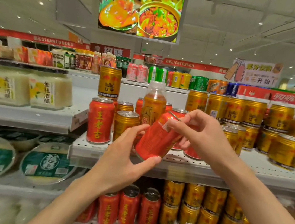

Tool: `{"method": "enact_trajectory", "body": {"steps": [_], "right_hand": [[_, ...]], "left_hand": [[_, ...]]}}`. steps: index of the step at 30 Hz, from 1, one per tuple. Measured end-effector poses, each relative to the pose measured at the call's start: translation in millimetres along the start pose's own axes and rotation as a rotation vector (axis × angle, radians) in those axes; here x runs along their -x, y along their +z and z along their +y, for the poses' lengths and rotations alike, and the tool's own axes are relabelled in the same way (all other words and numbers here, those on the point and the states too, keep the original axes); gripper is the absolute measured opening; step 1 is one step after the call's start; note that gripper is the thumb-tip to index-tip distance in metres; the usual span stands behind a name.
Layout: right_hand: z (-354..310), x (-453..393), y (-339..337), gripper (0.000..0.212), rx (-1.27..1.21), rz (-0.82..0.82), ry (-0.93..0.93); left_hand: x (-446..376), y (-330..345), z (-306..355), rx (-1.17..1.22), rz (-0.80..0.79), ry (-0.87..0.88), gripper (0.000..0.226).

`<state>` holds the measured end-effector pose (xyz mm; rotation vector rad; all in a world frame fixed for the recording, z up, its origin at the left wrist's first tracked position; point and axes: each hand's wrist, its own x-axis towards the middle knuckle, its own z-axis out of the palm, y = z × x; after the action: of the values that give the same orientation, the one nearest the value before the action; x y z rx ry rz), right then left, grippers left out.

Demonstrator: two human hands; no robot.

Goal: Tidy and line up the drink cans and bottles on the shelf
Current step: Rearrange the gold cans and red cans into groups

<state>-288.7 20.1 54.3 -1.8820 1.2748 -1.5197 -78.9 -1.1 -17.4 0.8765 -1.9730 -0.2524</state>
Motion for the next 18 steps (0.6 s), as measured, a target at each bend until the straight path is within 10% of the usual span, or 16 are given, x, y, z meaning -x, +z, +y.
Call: {"method": "enact_trajectory", "body": {"steps": [12, 18], "right_hand": [[-6, -28, 15, 0.036, 0.078, -0.023, -0.020], [-2, -66, 41, 0.077, 0.391, -0.019, -0.032]], "left_hand": [[9, -9, -5, -0.011, 0.150, -0.099, 0.066], [20, -23, -2, -0.013, 0.208, -0.192, 0.071]]}}
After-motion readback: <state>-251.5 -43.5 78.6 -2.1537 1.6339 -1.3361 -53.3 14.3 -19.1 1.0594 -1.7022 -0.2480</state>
